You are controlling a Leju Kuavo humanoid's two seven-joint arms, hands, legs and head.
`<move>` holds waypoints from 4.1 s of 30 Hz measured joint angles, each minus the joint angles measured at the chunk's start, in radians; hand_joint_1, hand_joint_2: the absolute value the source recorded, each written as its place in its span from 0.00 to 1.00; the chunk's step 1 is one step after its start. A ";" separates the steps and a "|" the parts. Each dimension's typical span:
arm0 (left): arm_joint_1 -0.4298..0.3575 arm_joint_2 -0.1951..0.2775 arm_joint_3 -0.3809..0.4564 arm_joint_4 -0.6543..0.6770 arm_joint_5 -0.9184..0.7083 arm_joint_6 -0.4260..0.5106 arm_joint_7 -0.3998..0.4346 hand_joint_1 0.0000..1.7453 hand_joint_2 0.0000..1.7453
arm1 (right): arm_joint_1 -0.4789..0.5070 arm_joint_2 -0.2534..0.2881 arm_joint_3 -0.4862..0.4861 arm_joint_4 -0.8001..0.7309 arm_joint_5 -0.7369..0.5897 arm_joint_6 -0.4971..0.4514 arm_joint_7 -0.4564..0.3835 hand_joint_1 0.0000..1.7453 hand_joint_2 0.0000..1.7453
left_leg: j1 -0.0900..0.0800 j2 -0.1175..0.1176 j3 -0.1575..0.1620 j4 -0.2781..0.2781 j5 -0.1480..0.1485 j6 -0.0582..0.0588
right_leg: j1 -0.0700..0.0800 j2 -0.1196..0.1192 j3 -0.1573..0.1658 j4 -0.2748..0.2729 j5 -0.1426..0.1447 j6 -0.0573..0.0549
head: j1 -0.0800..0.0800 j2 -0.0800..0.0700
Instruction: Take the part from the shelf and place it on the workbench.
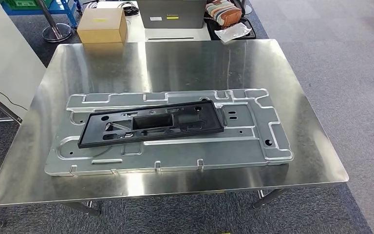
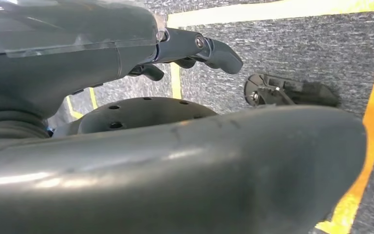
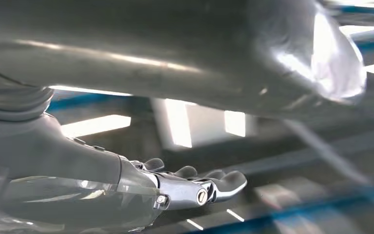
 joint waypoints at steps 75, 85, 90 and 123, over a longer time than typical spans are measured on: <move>-0.046 -0.009 -0.053 0.000 -0.101 -0.020 -0.005 0.00 0.00 | 1.810 0.725 -0.769 0.172 -1.160 -0.234 0.090 0.00 0.00 | 0.019 0.045 -0.046 0.268 -0.174 -0.055 | -0.022 0.025 0.021 -0.012 0.004 -0.020 | 0.000 0.000; -0.051 -0.009 -0.060 -0.001 -0.104 -0.022 0.001 0.00 0.00 | 1.813 0.729 -0.769 0.172 -1.161 -0.256 0.108 0.00 0.00 | 0.014 0.049 0.136 -0.043 -0.068 -0.005 | -0.024 0.030 -0.046 0.031 0.025 0.028 | 0.001 0.000; -0.051 -0.007 -0.060 -0.001 -0.096 -0.016 0.006 0.00 0.00 | 1.814 0.732 -0.769 0.172 -1.171 -0.262 0.115 0.00 0.00 | 0.011 0.054 0.060 -0.037 -0.009 0.007 | -0.028 0.031 -0.095 0.287 -0.144 0.041 | 0.000 0.000; -0.043 0.006 -0.060 -0.006 -0.104 -0.015 0.007 0.00 0.00 | 1.814 0.753 -0.748 0.170 -1.089 -0.267 0.115 0.00 0.00 | 0.008 0.009 0.088 -0.027 -0.039 0.000 | -0.026 0.043 -0.040 0.184 -0.075 0.031 | 0.000 0.000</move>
